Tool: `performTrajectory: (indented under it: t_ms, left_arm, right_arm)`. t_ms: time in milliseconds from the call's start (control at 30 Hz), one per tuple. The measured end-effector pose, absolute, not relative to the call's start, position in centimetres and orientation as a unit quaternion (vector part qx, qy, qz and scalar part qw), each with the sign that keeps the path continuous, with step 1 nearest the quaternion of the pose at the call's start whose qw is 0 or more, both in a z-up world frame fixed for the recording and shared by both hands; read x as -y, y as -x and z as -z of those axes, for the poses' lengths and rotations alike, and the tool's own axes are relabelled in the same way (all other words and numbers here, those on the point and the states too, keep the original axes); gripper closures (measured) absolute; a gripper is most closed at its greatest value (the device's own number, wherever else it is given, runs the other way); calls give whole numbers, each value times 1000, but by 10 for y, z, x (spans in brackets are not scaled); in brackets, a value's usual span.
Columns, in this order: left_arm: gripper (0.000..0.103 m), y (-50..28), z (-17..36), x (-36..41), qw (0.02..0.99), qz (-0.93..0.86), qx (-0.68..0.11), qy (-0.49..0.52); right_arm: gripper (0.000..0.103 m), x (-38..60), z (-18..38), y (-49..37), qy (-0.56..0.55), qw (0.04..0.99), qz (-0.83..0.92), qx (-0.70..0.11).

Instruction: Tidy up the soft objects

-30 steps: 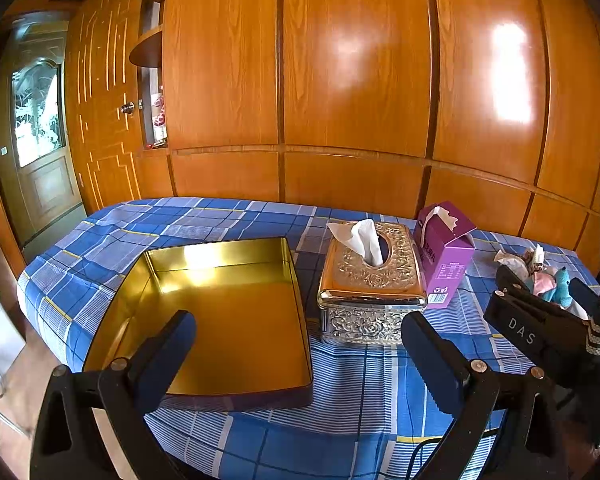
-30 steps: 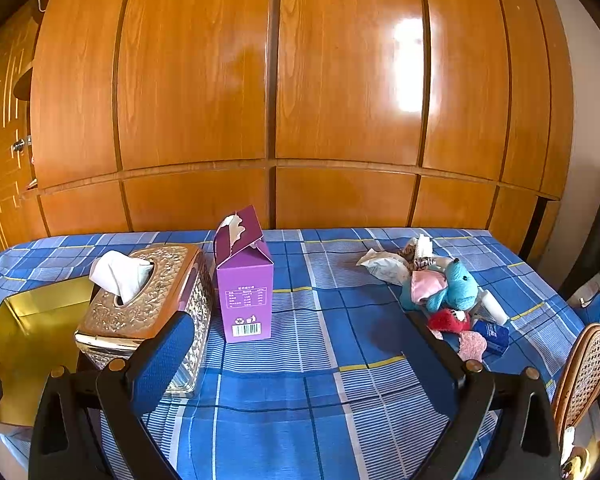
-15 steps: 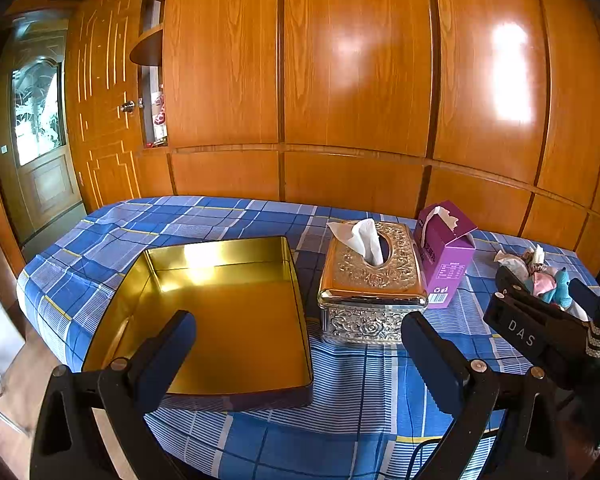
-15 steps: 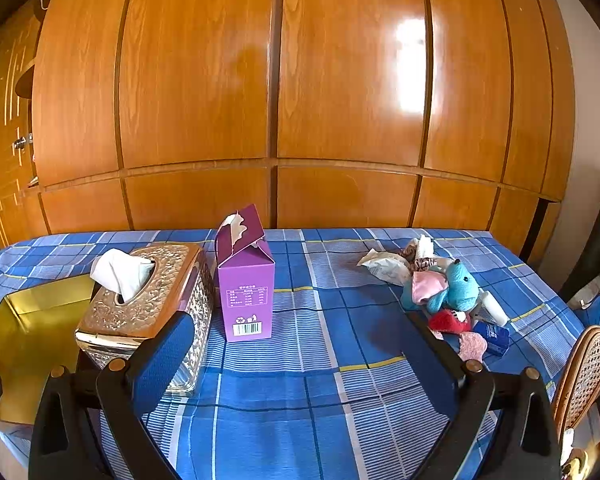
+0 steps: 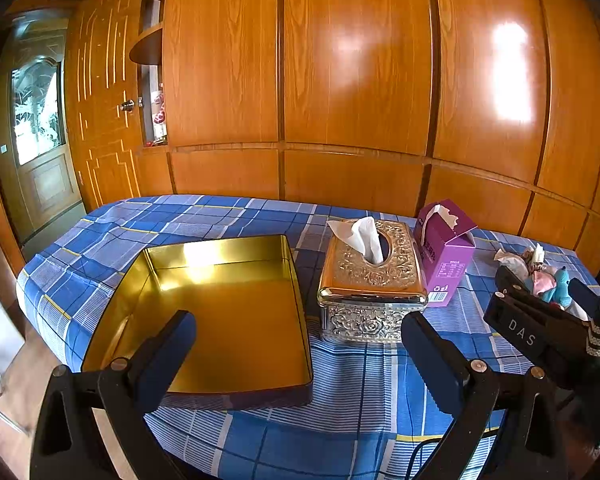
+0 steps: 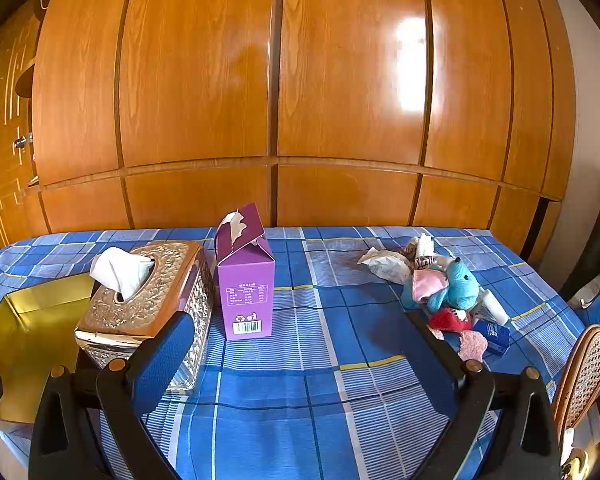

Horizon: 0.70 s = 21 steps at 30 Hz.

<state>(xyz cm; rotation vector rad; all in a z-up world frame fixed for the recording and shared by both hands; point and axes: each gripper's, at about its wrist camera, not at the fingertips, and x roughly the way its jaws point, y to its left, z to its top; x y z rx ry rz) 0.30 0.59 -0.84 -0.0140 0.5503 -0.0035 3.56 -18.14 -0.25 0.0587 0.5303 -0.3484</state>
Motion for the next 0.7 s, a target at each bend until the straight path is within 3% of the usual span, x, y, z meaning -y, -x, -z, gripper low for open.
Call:
performTrajectory:
  t_ms: [467,700]
  left_arm:
    - [0,-8,8,9,959,48,-279,-9]
    - [0,-24,2,63,937,169,-299,-67]
  right_arm:
    - [0,196,11,-43,-33,945,159,-285]
    - [0,285,12,-48,-97,924,179,-325]
